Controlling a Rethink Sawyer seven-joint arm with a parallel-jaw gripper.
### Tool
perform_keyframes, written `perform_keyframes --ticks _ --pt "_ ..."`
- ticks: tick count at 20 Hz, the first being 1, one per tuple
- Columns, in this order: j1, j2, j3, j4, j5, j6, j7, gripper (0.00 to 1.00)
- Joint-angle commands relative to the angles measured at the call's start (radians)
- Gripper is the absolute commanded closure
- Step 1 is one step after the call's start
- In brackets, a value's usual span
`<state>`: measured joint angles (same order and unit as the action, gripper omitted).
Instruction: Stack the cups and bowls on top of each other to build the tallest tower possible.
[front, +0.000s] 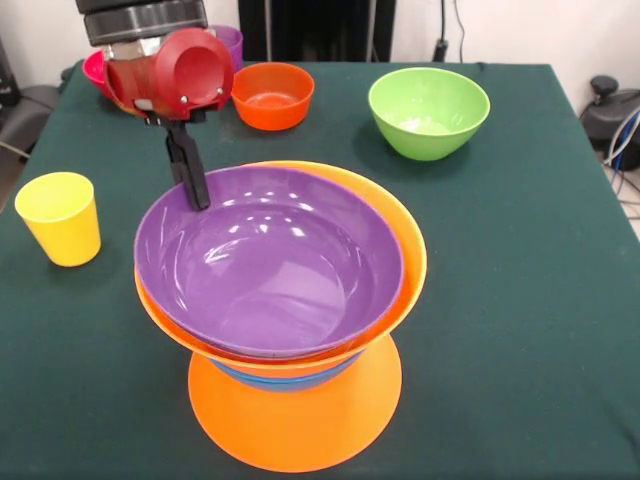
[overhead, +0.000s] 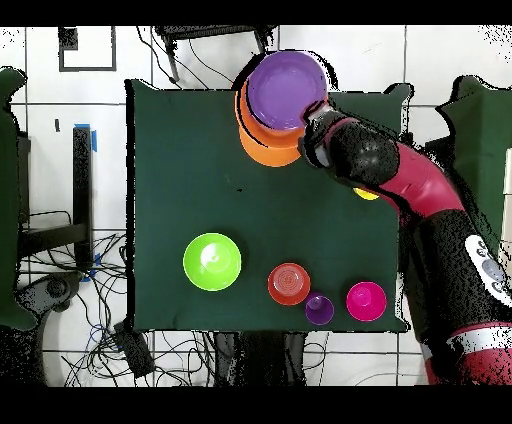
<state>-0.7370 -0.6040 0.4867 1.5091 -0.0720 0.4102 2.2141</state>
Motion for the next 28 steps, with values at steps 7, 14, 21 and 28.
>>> perform_keyframes --ticks 7,14,21,28 --pt "0.042 0.011 -0.006 0.046 -0.069 -0.023 0.000 1.00" --pt "0.042 0.009 -0.001 0.036 -0.078 0.002 -0.025 0.00" --pt "0.020 0.015 0.045 0.060 -0.071 -0.032 -0.029 0.00" --pt "0.035 -0.029 0.019 0.066 -0.055 -0.002 0.004 0.00"
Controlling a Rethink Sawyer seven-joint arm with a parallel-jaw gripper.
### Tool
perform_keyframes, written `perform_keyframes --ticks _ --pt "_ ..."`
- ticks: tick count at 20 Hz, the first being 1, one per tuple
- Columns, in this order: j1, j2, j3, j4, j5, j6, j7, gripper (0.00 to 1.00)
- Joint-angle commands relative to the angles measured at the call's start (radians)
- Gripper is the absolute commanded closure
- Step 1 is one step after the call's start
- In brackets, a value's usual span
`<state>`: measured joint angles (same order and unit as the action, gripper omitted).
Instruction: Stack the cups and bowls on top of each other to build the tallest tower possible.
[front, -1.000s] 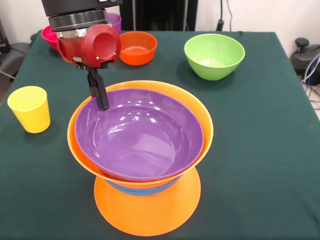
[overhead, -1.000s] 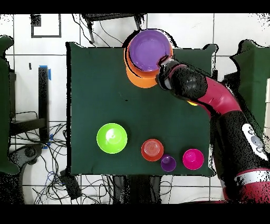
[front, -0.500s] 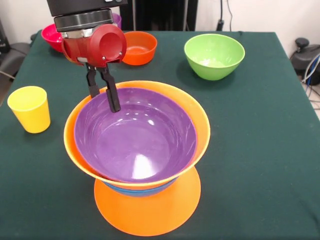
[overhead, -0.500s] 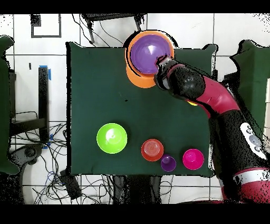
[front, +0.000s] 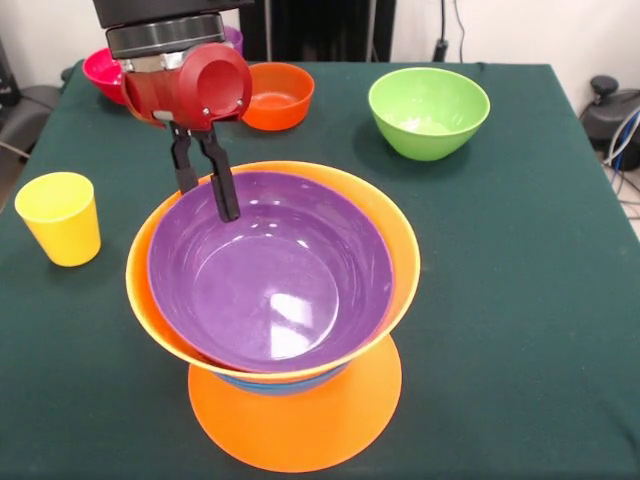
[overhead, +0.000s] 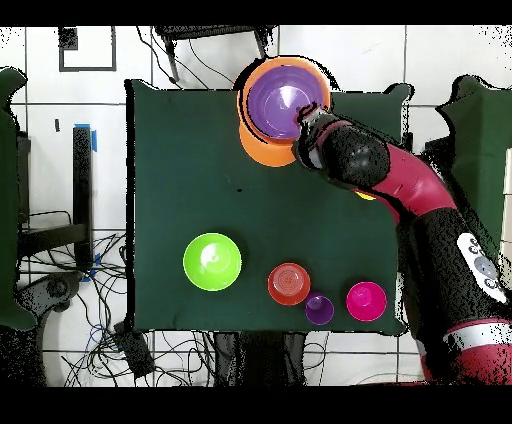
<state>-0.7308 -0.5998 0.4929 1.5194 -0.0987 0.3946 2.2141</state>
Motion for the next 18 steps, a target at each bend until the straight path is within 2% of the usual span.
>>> perform_keyframes --ticks 1,11,18 --pt "0.030 -0.035 0.012 0.054 -0.027 0.017 0.004 0.00" --pt "0.046 -0.128 0.003 0.048 0.010 0.128 0.013 0.00" --pt "0.052 -0.127 -0.003 0.055 0.012 0.109 0.017 0.00"
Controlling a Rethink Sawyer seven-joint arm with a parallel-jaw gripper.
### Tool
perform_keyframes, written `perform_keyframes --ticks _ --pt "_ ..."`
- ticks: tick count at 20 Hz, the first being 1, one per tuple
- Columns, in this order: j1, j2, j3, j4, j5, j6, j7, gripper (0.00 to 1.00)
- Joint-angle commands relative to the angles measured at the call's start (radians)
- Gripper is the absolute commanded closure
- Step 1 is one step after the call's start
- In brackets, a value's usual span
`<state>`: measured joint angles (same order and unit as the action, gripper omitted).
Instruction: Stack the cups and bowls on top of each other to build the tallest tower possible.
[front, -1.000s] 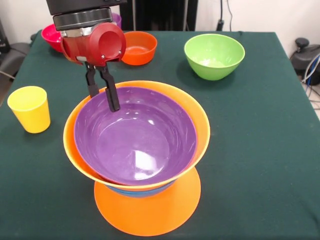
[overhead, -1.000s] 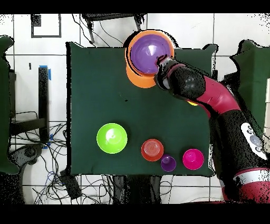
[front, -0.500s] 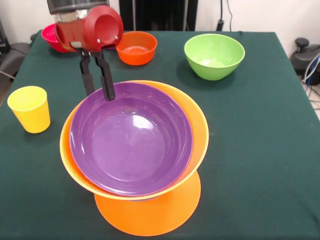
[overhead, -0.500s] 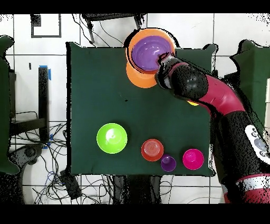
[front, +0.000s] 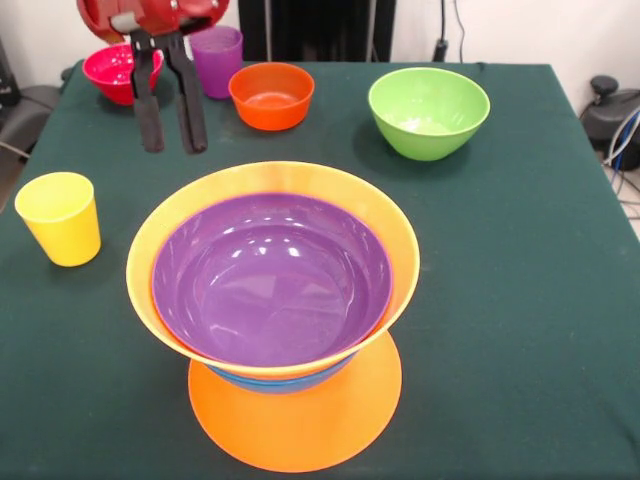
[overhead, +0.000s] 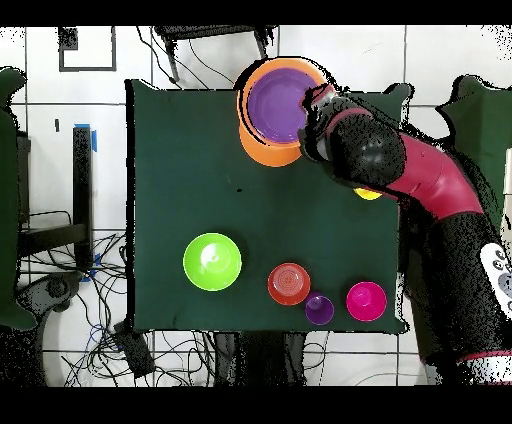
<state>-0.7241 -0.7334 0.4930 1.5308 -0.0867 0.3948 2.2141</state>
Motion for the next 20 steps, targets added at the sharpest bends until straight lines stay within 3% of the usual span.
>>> perform_keyframes --ticks 1,15,20 --pt "0.046 0.009 -0.003 0.042 0.000 0.108 0.015 0.00" --pt "0.075 -0.024 -0.039 0.054 0.002 0.094 0.052 0.00" --pt "0.088 -0.060 -0.076 0.067 0.005 0.141 0.054 0.00"
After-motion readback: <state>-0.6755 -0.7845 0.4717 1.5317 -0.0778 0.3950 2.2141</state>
